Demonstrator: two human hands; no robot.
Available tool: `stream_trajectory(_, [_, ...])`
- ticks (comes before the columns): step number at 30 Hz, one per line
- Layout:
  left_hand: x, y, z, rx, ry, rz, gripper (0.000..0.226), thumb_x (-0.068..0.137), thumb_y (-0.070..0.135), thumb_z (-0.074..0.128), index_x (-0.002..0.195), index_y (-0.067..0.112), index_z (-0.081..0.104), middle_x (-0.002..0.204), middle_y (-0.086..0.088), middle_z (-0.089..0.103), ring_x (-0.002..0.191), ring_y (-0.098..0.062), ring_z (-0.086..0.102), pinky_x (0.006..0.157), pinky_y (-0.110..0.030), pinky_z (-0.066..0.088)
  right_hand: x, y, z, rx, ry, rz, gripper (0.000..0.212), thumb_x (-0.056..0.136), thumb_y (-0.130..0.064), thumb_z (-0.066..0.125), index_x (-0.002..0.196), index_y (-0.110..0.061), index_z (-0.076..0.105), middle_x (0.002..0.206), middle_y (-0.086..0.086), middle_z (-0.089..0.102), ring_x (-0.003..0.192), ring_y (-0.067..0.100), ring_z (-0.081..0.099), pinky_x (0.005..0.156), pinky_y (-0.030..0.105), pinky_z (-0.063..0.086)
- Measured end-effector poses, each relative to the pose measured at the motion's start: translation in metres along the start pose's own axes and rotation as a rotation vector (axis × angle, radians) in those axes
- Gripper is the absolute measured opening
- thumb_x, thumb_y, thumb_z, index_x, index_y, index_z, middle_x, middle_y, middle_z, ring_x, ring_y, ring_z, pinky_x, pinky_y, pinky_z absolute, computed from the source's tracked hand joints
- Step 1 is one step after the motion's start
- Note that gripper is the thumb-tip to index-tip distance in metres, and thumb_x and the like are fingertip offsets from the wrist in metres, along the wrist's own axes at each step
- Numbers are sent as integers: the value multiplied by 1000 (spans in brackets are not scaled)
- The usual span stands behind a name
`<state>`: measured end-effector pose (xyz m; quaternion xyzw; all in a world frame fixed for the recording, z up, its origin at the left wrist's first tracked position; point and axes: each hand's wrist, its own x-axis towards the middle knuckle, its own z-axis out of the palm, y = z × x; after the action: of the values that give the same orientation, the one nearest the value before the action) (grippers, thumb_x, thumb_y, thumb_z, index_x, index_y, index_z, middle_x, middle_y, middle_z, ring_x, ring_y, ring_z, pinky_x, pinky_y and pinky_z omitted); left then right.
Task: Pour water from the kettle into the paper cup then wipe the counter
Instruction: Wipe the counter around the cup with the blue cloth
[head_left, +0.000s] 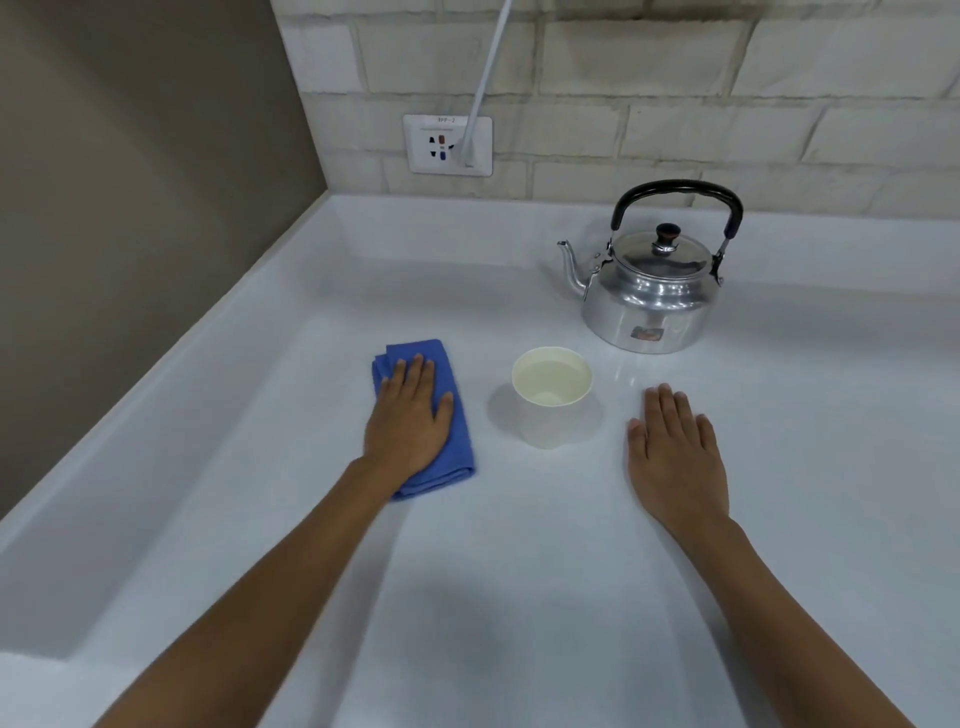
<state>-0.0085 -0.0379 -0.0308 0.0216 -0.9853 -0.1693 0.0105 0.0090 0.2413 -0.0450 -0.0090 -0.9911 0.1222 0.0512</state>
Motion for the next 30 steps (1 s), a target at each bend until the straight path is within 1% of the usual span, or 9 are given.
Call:
stream_trajectory(3, [4,23,13,-14,35,35,57,99,37,24,146,7,9,157,-9,7,143,-23,0,115,-36,-4,0,0,1,-5,-1,0,53,98,-30,18,146,-9,10,157,7,11,144,20,6,118,39,5])
stream_trajectory(5, [-3,24,18,-35,21,150,56,99,38,25,146,11,9,157,-5,7,143,-19,-1,115,-33,-4,0,0,0,-4,6,0,53,98,-29,19,146,-9,11,157,8,12,144,20,7,118,39,6])
stream_trajectory(8, [-6,7,14,-79,-41,331,56,98,42,27,146,21,7,156,5,4,142,-8,-5,113,-23,-6,0,0,0,-9,8,-1,53,98,-29,19,146,-9,10,157,8,11,144,20,6,118,39,7])
stream_trajectory(11, [10,-7,3,-20,-103,431,56,97,46,28,146,28,7,154,15,1,139,0,-7,111,-18,-6,0,0,1,-23,13,-4,53,98,-29,19,146,-10,9,157,7,10,144,19,6,118,38,6])
stream_trajectory(13, [25,-7,0,16,-107,431,56,97,46,28,146,28,8,154,14,3,137,2,-7,111,-19,-5,0,0,1,-20,14,1,53,97,-30,19,146,-11,8,157,6,10,144,18,5,118,37,5])
stream_trajectory(18, [67,0,1,60,-89,387,57,97,44,27,147,23,9,156,6,7,143,-10,0,114,-26,-1,-1,-1,-1,-8,-4,3,53,97,-30,18,146,-12,5,157,4,7,145,17,2,118,37,4])
stream_trajectory(26, [117,5,1,105,-75,378,55,98,41,27,147,19,11,157,-1,11,143,-17,5,115,-32,3,-2,-3,-1,-1,10,21,53,98,-30,18,146,-12,7,157,4,8,144,16,3,118,36,3])
stream_trajectory(28, [126,6,1,116,-83,375,56,98,41,26,147,19,11,157,-1,10,143,-17,5,116,-33,3,-2,-4,0,-7,16,24,53,97,-31,12,146,-12,7,157,4,8,144,16,3,118,36,3])
stream_trajectory(30, [135,7,0,127,-100,378,56,98,41,25,147,19,10,157,0,9,143,-17,4,116,-33,3,-2,-5,0,-14,13,27,59,92,-35,6,146,-12,7,157,3,8,144,16,2,117,35,2])
